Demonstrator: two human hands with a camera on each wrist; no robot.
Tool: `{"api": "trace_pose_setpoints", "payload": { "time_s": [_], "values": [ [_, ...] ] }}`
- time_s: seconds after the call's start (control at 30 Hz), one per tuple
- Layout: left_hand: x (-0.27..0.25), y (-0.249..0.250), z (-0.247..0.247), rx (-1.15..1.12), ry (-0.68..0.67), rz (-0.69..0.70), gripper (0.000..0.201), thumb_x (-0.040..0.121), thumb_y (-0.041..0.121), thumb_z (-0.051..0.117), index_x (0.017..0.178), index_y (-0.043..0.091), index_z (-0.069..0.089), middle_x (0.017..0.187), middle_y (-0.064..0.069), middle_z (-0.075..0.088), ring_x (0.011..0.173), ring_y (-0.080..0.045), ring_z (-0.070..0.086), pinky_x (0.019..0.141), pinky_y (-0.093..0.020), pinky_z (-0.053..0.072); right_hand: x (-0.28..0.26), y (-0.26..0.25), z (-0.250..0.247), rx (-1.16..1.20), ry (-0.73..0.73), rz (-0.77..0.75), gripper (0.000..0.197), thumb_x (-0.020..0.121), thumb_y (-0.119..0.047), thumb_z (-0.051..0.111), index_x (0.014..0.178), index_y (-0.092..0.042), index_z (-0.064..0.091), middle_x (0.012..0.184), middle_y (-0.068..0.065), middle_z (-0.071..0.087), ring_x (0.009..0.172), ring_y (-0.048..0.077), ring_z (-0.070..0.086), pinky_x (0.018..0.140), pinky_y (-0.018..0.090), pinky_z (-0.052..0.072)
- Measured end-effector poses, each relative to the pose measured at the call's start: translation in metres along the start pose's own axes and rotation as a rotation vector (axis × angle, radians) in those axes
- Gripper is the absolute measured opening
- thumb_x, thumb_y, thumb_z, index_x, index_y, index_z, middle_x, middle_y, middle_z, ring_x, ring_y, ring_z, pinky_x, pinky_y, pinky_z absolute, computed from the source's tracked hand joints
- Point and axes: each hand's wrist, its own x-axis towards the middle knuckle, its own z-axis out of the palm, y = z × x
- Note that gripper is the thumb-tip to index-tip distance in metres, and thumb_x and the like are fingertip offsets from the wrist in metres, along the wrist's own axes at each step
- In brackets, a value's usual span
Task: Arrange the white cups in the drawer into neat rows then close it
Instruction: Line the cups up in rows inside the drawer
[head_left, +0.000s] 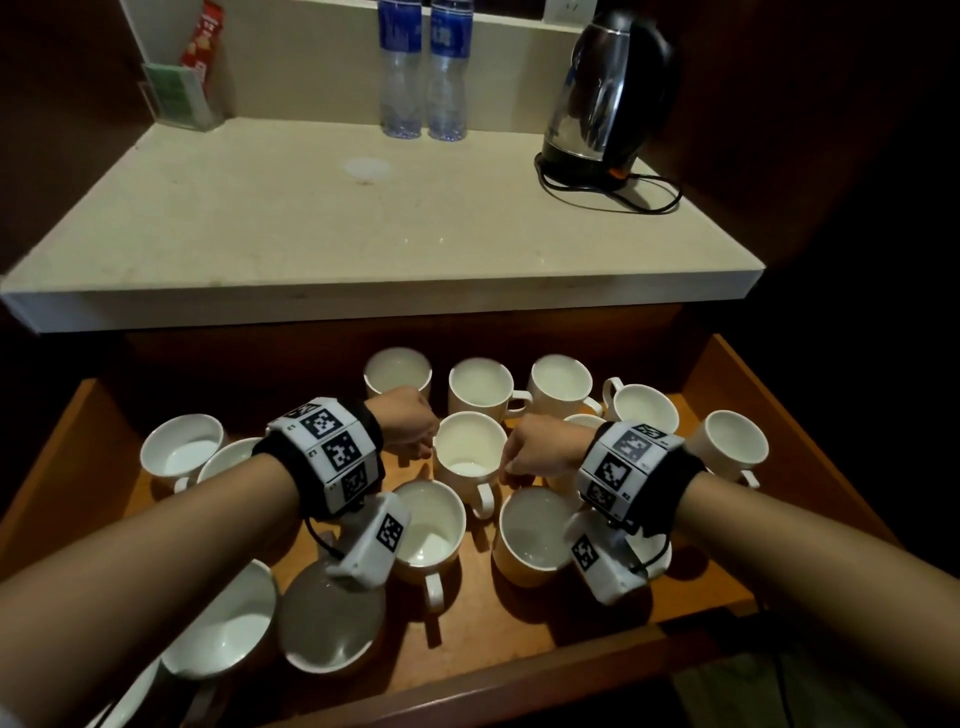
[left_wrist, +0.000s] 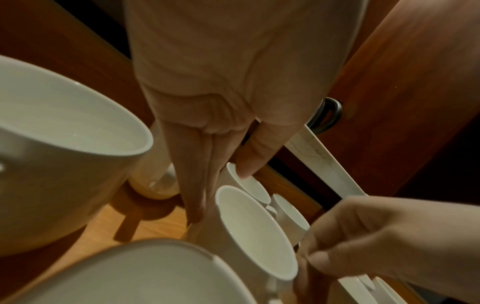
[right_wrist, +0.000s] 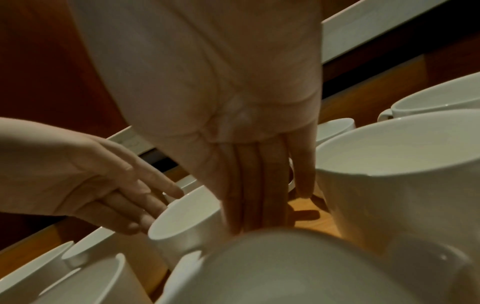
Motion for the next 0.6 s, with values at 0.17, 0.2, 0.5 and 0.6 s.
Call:
{"api": "trace_pose_setpoints", "payload": {
  "time_s": [0.17, 0.2, 0.5, 0.6],
  "values": [
    [-0.002, -0.001, 0.001, 0.023, -0.005, 0.004, 0.022, 0.088, -0.004, 0.043, 0.069, 0.000, 0.053, 0.066, -0.018, 0.056, 0.057, -0.025, 0.055, 0.057, -0.033, 0.047, 0.003, 0.003, -0.006, 0.226, 0.215, 0.104, 0.025, 0.094, -0.007, 0.047, 0.111, 0.003, 0.062, 0.095, 0.014, 0.068, 0.066, 0.018, 0.062, 0.074, 0.031, 0.054],
    [-0.002, 0.000, 0.001, 0.037, -0.002, 0.008, 0.023, 0.088, -0.004, 0.043, 0.067, 0.000, 0.053, 0.064, -0.017, 0.056, 0.054, -0.024, 0.054, 0.054, -0.031, 0.046, 0.004, 0.002, -0.005, 0.253, 0.248, 0.094, 0.026, 0.094, -0.006, 0.047, 0.117, 0.000, 0.058, 0.098, 0.011, 0.066, 0.072, 0.020, 0.066, 0.078, 0.034, 0.055],
    [-0.005, 0.003, 0.005, 0.075, 0.010, 0.026, 0.028, 0.090, -0.001, 0.042, 0.105, -0.012, 0.063, 0.084, -0.020, 0.061, 0.059, -0.021, 0.056, 0.056, -0.025, 0.048, -0.003, 0.000, -0.002, 0.211, 0.230, 0.010, 0.030, 0.090, 0.000, 0.048, 0.113, -0.001, 0.066, 0.110, 0.016, 0.069, 0.098, 0.026, 0.068, 0.089, 0.037, 0.054],
    [-0.006, 0.005, 0.003, 0.092, 0.044, 0.043, 0.021, 0.090, 0.002, 0.043, 0.088, -0.001, 0.064, 0.083, -0.015, 0.058, 0.071, -0.023, 0.054, 0.061, -0.025, 0.044, 0.002, 0.007, -0.006, 0.236, 0.329, 0.035, 0.033, 0.091, -0.001, 0.045, 0.116, -0.007, 0.065, 0.115, 0.013, 0.068, 0.102, 0.026, 0.066, 0.092, 0.037, 0.052]
  ]
}}
